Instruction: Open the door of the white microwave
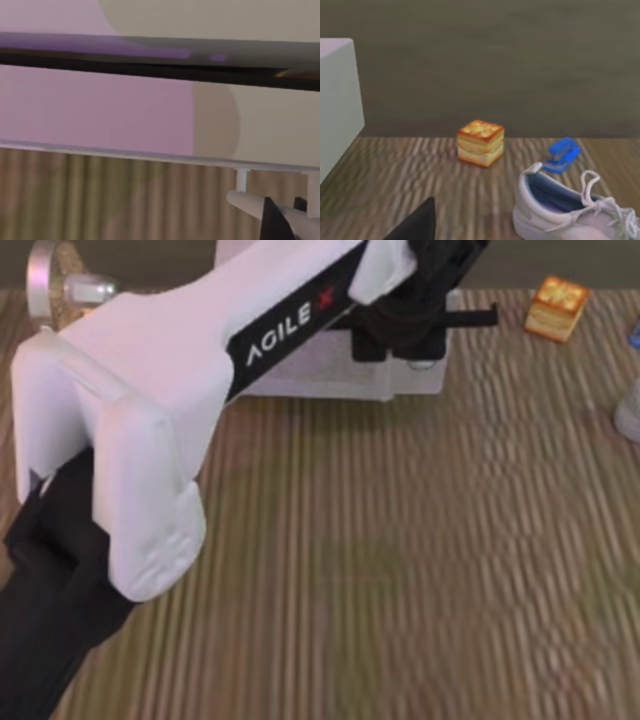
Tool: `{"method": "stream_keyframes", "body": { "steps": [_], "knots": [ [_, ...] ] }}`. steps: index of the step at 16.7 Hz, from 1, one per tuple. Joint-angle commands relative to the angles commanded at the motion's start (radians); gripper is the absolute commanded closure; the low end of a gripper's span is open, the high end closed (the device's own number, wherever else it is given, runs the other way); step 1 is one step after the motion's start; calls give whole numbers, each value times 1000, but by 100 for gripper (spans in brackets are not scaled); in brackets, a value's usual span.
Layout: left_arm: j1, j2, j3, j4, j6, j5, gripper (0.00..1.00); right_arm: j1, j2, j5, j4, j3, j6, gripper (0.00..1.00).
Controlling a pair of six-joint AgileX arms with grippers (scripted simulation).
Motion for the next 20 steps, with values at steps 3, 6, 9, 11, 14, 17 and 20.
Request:
{"method": "stream_keyframes", "body": {
  "steps": [3,6,9,11,14,17,20],
  "knots": [
    [0,0,0,0,0,0,100,0,0,0,0,0,0,0],
    [-10,6,-3,5,-2,3,100,0,0,0,0,0,0,0],
    [-3,-36,-75,41,19,6,100,0,0,0,0,0,0,0],
    [-1,-73,-144,76,39,12,100,0,0,0,0,0,0,0],
    [0,-101,-186,102,51,20,100,0,0,0,0,0,0,0],
    [0,-101,-186,102,51,20,100,0,0,0,0,0,0,0],
    [0,-101,-186,102,51,20,100,0,0,0,0,0,0,0]
  ]
}}
